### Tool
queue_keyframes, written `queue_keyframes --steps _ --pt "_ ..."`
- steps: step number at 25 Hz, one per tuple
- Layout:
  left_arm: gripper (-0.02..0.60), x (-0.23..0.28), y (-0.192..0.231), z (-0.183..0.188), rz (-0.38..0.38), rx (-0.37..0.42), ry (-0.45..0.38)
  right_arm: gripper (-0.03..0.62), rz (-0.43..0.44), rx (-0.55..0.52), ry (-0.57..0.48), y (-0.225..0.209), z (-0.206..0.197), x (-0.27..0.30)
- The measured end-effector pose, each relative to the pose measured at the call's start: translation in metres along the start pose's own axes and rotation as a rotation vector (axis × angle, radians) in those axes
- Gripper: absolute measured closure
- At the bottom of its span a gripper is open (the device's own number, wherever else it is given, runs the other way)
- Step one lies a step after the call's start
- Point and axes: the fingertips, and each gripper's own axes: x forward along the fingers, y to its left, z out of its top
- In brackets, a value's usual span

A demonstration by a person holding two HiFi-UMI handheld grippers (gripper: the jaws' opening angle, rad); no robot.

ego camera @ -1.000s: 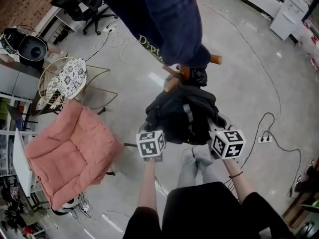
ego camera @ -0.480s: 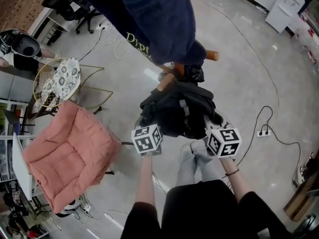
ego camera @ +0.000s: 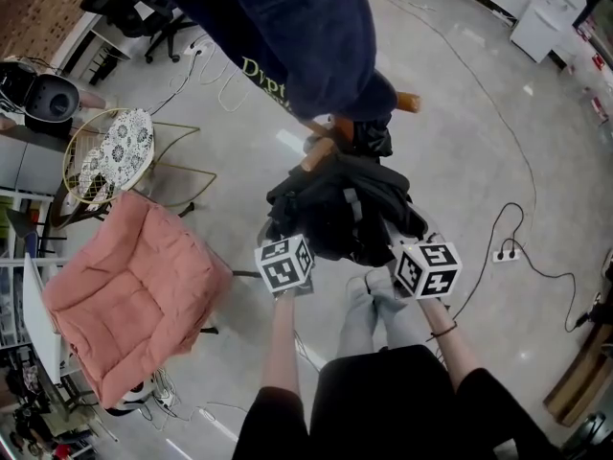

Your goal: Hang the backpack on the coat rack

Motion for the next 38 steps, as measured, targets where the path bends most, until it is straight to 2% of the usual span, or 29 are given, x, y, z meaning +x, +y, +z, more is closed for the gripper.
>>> queue_keyframes --steps 3,7,12,15,18,20,23,28,33,38 --pt "0.299 -0.002 0.004 0.002 0.019 -0.009 -0.012 0.412 0.018 -0.001 -0.013 0.006 0.002 0.001" --pt "0.282 -0.008 0.004 0.005 0.045 0.0 -0.024 0.379 0.026 -0.021 -0.026 0.014 0.004 -0.006" --pt "0.281 -0.029 0.008 0.012 0.131 0.042 -0.074 0.375 0.058 -0.056 -0.022 0.032 0.002 -0.022" --pt "0.281 -0.043 0.004 0.012 0.137 0.013 -0.093 0.376 0.103 -0.047 -0.022 0.041 0.0 -0.035" --pt "0.284 -0.06 -0.004 0.012 0.132 0.029 -0.095 0.376 0.147 -0.07 -0.024 0.05 0.003 -0.05" --pt "0.313 -0.073 -0.011 0.012 0.125 0.05 -0.099 0.382 0.164 -0.09 -0.028 0.053 0.007 -0.059" --pt "0.41 -0.091 -0.021 0.016 0.118 0.063 -0.123 0.445 0.178 -0.116 -0.039 0.059 0.017 -0.067" --pt "0.516 -0.123 -0.036 0.029 0.066 0.072 -0.168 0.518 0.192 -0.152 -0.059 0.07 0.038 -0.076" --pt "0.542 -0.153 -0.045 0.048 0.04 0.08 -0.224 0.562 0.216 -0.205 -0.056 0.077 0.055 -0.088" --pt "0.558 -0.178 -0.055 0.066 0.008 0.097 -0.266 0.568 0.246 -0.234 -0.079 0.076 0.081 -0.101"
